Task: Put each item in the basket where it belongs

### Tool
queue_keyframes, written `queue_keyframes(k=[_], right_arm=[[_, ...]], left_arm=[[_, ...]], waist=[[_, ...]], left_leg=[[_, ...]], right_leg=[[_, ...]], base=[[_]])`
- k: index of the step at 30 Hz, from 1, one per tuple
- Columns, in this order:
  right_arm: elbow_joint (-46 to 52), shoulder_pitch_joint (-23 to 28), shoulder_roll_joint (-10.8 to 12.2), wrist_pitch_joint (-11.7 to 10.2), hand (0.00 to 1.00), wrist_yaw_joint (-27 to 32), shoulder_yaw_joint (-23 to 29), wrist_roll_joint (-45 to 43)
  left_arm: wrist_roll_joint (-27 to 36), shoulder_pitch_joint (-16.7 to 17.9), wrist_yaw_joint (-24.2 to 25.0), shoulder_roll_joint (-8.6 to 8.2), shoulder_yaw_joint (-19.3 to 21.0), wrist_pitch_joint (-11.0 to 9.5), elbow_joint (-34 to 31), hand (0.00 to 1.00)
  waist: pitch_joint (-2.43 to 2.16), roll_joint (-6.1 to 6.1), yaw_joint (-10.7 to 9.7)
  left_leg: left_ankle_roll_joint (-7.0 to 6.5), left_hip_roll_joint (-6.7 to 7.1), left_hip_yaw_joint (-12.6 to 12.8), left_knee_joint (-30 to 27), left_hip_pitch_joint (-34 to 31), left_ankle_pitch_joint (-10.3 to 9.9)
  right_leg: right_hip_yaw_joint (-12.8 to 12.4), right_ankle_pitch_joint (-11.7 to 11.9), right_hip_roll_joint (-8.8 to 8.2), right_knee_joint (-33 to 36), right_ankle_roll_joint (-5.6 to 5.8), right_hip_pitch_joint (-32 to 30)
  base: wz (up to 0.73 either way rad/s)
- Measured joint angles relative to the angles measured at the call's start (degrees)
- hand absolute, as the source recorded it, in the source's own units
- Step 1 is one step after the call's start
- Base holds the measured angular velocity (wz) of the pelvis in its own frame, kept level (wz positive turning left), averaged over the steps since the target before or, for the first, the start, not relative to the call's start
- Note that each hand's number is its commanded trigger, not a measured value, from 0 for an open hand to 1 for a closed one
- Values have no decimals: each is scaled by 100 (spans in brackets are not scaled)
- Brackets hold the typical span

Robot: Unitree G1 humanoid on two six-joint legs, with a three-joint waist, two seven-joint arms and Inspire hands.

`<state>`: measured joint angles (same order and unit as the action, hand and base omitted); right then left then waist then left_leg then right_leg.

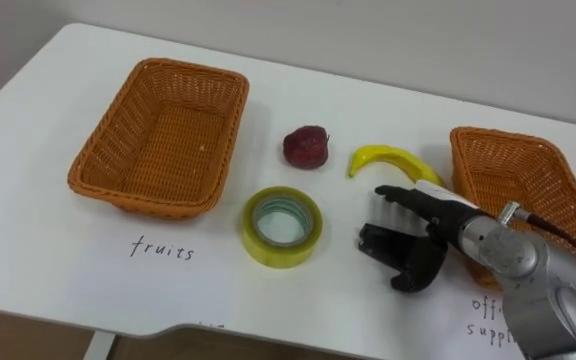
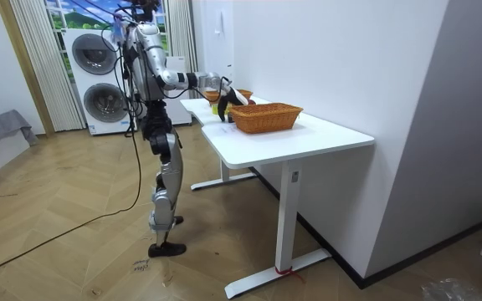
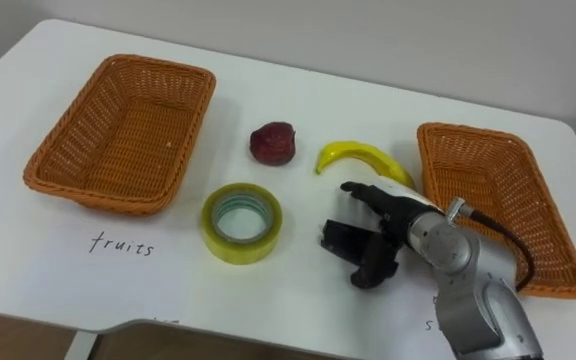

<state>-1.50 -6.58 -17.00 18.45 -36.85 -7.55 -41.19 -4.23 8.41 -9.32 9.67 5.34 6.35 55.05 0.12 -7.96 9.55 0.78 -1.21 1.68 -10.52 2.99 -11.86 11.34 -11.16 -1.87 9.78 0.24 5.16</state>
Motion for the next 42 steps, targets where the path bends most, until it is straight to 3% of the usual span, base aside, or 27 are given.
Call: queue_keyframes(k=[21, 22, 24, 35, 42], right_arm=[[-3, 65, 99, 41, 0, 6, -76, -180], [0, 60, 99, 44, 18, 0, -91, -220], [1, 52, 99, 61, 98, -13, -114, -243], [-119, -143, 133, 418, 100, 268, -293, -920], [-221, -199, 136, 427, 100, 600, -458, -1115]], left_arm=[[-1, -14, 109, -2, -1, 70, -37, 0], [-43, -15, 108, -4, 1, 70, -58, 0], [-50, -14, 108, -7, 2, 77, -92, 0], [-45, -20, 112, -5, 1, 315, -115, 0], [-46, -82, 101, -5, 0, 325, -117, 0]], waist=[[-2, -66, 24], [-2, -66, 34], [-2, -65, 40], [12, -43, 233], [12, -43, 241]], left_leg=[[0, -2, -33, 24, -37, 1], [0, -3, -29, 22, -37, 1], [0, -4, -30, 15, -38, 1], [0, -11, -49, 22, -41, 0], [0, -11, -51, 27, -43, 0]], right_leg=[[19, 18, 11, 0, -4, 31], [19, 19, 11, 0, -5, 30], [22, 20, 11, 0, -6, 31], [37, 24, 16, -5, -11, 32], [42, 24, 18, -10, -10, 21]], base=[[0], [0], [0], [0], [0]])
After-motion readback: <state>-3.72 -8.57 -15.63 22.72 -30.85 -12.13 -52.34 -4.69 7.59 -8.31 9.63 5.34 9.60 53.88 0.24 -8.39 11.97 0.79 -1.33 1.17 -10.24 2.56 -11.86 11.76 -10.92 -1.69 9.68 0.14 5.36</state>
